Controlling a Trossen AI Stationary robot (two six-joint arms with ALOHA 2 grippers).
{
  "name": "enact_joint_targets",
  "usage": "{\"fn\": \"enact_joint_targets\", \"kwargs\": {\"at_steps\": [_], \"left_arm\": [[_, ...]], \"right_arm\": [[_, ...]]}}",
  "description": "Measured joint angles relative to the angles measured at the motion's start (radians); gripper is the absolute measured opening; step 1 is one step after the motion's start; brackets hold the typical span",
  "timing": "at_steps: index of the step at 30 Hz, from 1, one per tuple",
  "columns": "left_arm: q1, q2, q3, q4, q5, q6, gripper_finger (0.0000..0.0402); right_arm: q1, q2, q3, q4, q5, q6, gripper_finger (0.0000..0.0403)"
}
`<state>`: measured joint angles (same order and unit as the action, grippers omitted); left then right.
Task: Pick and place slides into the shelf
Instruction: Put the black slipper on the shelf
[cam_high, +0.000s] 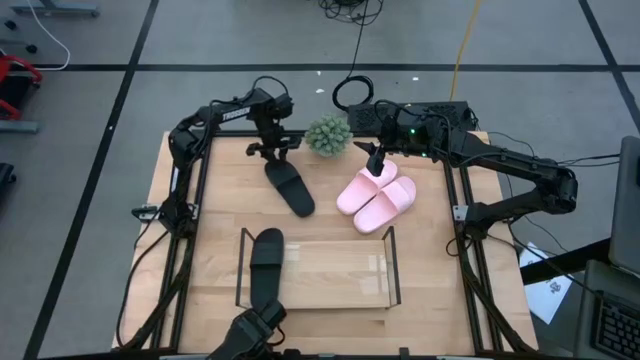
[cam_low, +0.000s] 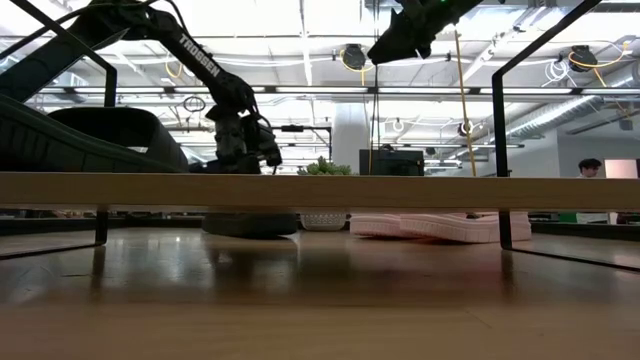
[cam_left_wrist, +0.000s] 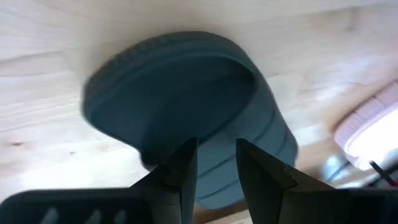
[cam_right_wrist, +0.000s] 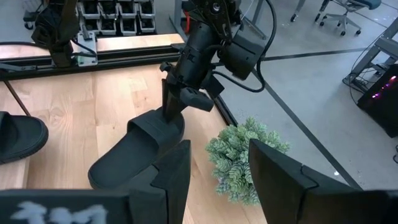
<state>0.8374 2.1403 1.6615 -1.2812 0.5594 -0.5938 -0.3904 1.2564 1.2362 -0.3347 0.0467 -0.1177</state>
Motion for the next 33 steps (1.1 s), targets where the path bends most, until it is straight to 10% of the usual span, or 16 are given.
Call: {"fn": "enact_joint_targets", "kwargs": {"at_steps": [33], "left_arm": [[-0.028, -0.001, -0.040, -0.002, 0.002, 0.050, 0.0110]], "right_arm": [[0.000, 0.000, 0.000, -0.046, 0.000, 0.000, 0.0153]]}}
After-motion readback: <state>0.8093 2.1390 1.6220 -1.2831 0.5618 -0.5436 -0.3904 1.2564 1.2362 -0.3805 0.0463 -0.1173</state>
